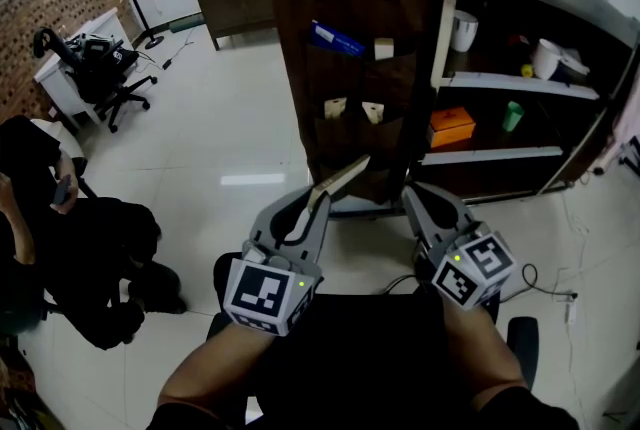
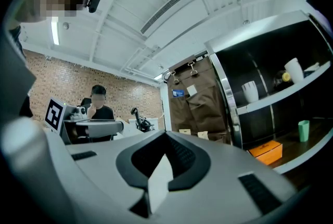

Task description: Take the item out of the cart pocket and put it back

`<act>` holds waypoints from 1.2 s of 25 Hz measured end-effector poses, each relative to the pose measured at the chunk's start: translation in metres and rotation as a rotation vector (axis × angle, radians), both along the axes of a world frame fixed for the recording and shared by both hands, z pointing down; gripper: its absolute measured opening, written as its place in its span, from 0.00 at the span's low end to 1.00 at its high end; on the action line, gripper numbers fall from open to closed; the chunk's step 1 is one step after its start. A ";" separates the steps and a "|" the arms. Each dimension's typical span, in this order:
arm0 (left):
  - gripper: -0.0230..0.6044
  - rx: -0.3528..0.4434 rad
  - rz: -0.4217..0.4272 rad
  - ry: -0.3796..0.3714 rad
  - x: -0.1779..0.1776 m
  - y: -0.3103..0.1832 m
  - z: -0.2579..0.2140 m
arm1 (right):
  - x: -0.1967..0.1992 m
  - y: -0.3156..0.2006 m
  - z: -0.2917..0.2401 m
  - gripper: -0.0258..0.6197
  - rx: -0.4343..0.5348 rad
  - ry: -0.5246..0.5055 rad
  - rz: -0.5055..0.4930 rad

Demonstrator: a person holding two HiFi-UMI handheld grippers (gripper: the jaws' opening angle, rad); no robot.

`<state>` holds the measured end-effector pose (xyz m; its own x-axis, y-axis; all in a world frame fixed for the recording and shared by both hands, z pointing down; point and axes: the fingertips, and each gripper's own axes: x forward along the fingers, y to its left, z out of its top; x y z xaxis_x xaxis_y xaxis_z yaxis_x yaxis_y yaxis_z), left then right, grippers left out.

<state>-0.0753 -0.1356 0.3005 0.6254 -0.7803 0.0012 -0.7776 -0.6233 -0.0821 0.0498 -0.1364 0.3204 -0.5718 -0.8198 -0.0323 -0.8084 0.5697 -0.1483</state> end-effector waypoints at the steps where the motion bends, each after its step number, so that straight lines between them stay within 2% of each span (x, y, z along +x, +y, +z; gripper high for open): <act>1: 0.11 0.000 0.003 -0.011 0.000 -0.002 -0.002 | 0.001 -0.001 0.000 0.07 0.000 -0.001 0.001; 7: 0.11 0.008 0.037 -0.093 0.012 -0.037 -0.009 | 0.006 -0.004 0.003 0.07 -0.007 -0.008 0.006; 11: 0.11 -0.019 0.031 -0.153 0.023 -0.071 0.003 | 0.009 -0.007 0.006 0.07 -0.014 -0.009 0.007; 16: 0.11 -0.065 0.037 -0.188 0.029 -0.106 0.010 | 0.018 -0.015 0.012 0.07 -0.032 -0.009 0.021; 22: 0.11 -0.114 0.070 -0.293 0.052 -0.138 0.044 | 0.027 -0.026 0.023 0.07 -0.057 -0.010 0.033; 30: 0.11 -0.166 0.080 -0.345 0.077 -0.174 0.090 | 0.034 -0.040 0.041 0.07 -0.095 -0.018 0.044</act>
